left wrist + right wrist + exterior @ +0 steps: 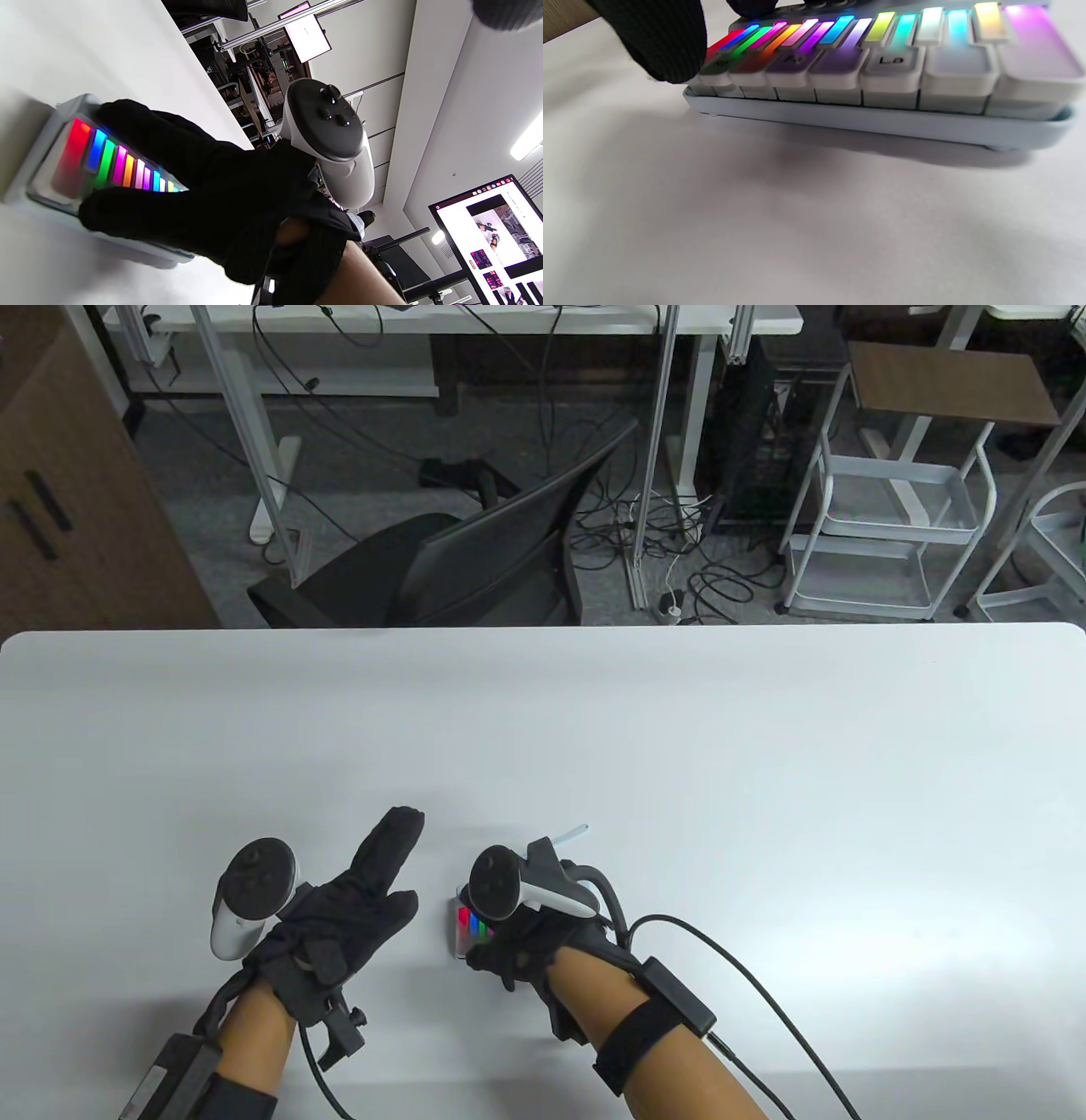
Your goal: Press Re-Fa-La on toy piano
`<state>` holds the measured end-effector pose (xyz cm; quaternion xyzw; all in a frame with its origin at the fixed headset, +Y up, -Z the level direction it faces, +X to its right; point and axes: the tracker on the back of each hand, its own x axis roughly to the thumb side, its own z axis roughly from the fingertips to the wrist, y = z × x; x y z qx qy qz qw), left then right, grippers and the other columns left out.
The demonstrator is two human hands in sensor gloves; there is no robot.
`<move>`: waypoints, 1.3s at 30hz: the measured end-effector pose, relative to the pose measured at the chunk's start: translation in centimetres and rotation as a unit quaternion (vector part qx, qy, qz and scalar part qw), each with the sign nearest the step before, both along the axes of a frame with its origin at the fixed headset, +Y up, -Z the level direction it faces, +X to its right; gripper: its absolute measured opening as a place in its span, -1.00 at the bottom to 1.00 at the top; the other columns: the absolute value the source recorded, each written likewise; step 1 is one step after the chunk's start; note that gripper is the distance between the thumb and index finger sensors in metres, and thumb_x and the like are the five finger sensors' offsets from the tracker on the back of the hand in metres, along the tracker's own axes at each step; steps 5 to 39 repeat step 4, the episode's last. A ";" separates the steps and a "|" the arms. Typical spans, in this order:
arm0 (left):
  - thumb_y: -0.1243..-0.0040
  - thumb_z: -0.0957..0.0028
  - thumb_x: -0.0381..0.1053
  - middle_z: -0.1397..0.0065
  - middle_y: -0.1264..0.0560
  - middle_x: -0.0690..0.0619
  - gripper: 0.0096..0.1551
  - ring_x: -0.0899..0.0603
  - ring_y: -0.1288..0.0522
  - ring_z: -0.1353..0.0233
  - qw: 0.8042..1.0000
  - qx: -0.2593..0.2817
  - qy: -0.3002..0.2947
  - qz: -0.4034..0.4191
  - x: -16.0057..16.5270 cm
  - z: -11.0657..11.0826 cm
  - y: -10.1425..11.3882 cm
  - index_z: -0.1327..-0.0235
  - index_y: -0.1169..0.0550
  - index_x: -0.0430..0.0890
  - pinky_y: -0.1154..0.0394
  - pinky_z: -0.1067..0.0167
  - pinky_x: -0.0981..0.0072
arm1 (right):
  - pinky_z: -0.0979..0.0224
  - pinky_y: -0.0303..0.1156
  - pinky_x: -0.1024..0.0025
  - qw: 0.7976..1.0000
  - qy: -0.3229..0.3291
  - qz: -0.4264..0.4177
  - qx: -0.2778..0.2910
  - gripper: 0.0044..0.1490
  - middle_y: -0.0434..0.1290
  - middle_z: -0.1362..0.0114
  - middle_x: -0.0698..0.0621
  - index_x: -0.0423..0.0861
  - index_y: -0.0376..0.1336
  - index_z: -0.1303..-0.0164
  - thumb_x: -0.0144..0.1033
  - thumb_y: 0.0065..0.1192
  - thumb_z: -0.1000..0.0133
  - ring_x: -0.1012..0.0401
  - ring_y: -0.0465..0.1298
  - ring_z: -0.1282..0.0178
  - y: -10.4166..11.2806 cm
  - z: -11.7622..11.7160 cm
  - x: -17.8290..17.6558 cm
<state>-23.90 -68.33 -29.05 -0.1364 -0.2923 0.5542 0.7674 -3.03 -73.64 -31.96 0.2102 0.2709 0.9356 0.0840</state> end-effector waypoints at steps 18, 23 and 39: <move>0.01 -0.04 0.64 -0.70 0.35 0.00 0.11 -0.33 0.44 -0.69 1.000 0.000 0.000 0.000 0.0 0.0 0.0 -0.66 0.13 0.19 0.38 -0.30 -0.48 | -0.50 -0.29 -0.40 1.000 0.001 0.002 0.001 0.00 -0.11 -0.71 -0.07 0.16 -0.03 -0.61 0.18 0.45 -0.08 -0.23 -0.10 -0.73 0.0 0.1 0.0; 0.01 -0.04 0.64 -0.70 0.35 0.00 0.11 -0.33 0.44 -0.69 1.000 0.000 0.000 0.000 0.0 0.0 0.0 -0.66 0.13 0.19 0.38 -0.30 -0.48 | -0.50 -0.29 -0.40 1.000 0.001 0.002 0.001 0.00 -0.11 -0.71 -0.07 0.16 -0.03 -0.61 0.18 0.45 -0.08 -0.23 -0.10 -0.73 0.0 0.1 0.0; 0.01 -0.04 0.64 -0.70 0.35 0.00 0.11 -0.33 0.44 -0.69 1.000 0.000 0.000 0.000 0.0 0.0 0.0 -0.66 0.13 0.19 0.38 -0.30 -0.48 | -0.50 -0.29 -0.40 1.000 0.001 0.002 0.001 0.00 -0.11 -0.71 -0.07 0.16 -0.03 -0.61 0.18 0.45 -0.08 -0.23 -0.10 -0.73 0.0 0.1 0.0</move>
